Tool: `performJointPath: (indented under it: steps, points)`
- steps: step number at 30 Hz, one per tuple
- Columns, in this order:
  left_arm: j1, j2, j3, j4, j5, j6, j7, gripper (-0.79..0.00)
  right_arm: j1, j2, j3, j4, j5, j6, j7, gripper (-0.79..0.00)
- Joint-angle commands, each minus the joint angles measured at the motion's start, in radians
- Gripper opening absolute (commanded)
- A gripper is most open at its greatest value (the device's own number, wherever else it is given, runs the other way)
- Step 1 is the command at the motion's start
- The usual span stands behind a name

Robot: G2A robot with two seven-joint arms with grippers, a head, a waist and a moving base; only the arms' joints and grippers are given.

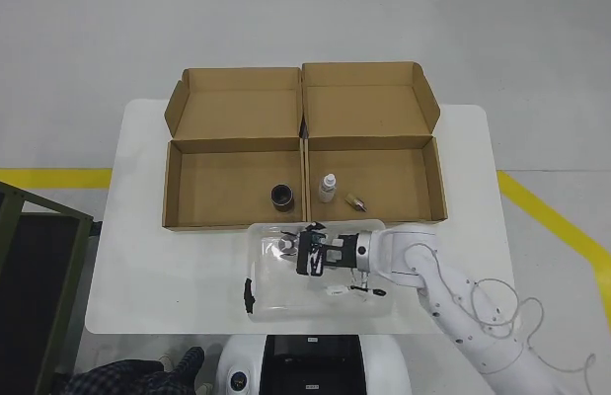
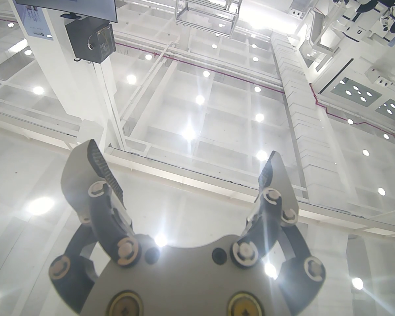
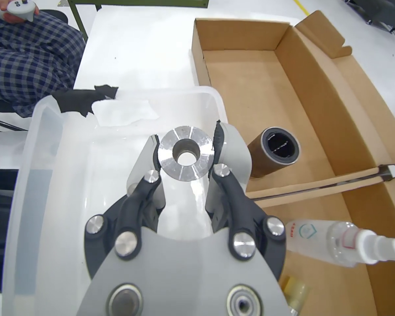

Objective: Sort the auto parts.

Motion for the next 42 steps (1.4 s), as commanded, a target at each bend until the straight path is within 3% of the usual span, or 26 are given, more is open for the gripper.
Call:
performJointPath:
  steps: [1, 16, 19, 42]
  points:
    - [0.0, 0.0, 0.0, 0.0, 0.0, 0.0, 0.0, 0.0, -0.001, 0.002, 0.011, -0.021, -0.002, 0.008, -0.01, -0.785]
    - [0.0, 0.0, 0.0, 0.0, 0.0, 0.0, 0.0, 0.0, -0.027, 0.01, 0.079, -0.131, 0.021, 0.054, -0.152, -0.785]
    - [0.0, 0.0, 0.0, 0.0, 0.0, 0.0, 0.0, 0.0, -0.033, 0.007, 0.092, -0.134, 0.098, 0.061, -0.249, -0.785]
    - [0.0, 0.0, 0.0, 0.0, 0.0, 0.0, 0.0, 0.0, 0.104, -0.002, 0.185, -0.156, 0.063, 0.149, -0.422, -0.785]
